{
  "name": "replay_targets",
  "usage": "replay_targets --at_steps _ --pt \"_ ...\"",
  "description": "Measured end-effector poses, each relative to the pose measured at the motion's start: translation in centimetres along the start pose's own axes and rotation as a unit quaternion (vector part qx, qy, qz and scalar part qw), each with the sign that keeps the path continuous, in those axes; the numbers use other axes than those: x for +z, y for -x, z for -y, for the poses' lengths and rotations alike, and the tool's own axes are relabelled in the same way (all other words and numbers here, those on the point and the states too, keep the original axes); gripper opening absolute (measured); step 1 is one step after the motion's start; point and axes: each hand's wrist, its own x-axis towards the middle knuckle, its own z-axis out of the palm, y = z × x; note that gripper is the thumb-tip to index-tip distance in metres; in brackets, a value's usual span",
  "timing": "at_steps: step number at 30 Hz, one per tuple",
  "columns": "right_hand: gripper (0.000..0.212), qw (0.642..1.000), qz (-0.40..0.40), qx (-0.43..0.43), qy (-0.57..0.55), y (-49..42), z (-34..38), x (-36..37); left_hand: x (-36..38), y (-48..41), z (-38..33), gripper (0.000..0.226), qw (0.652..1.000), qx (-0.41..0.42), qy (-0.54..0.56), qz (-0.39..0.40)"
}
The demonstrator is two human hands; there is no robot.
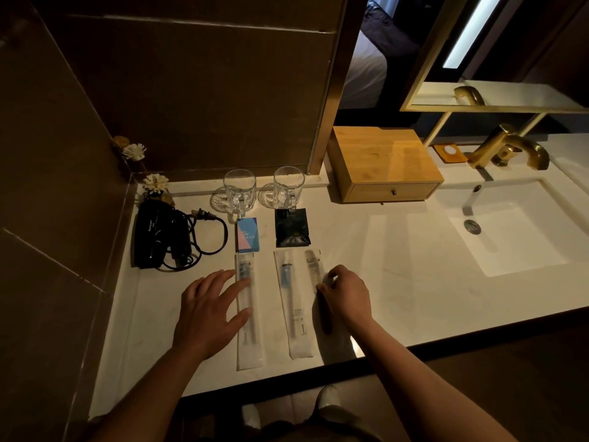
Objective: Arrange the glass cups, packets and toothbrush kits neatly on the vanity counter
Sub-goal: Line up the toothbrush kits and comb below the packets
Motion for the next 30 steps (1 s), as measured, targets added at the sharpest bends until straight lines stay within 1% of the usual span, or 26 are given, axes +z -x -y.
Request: replay_targets --at_steps 3,6,13,16,20,24,30 --pt "0.029 1.000 -0.012 0.000 -0.012 0.2 -0.3 0.0 0.0 0.0 0.0 0.059 1.000 -0.002 0.006 -0.002" --pt "0.029 0.999 -0.031 -0.003 -0.030 0.7 -0.7 -0.2 0.0 0.0 0.0 0.059 1.000 -0.005 0.015 -0.008" --pt "0.031 0.998 -0.025 -0.035 -0.049 2.4 -2.0 -0.9 0.1 0.0 0.0 0.058 1.000 -0.017 0.022 -0.013" --pt "0.032 0.997 -0.024 -0.053 -0.042 3.2 -2.7 -1.1 0.1 0.0 -0.1 0.059 0.999 -0.018 0.028 -0.013" --pt "0.038 0.996 -0.014 -0.084 -0.017 4.5 -3.5 -1.0 0.2 0.9 -0.3 0.063 0.997 -0.022 0.067 -0.007" --pt "0.041 0.989 -0.008 -0.140 0.036 5.6 -3.8 -0.5 0.4 2.8 -0.4 0.065 0.997 0.014 0.072 0.015" --pt "0.034 0.988 0.007 -0.142 0.057 5.4 -3.6 -0.3 0.1 3.0 -0.7 0.066 0.998 0.011 0.046 0.038"
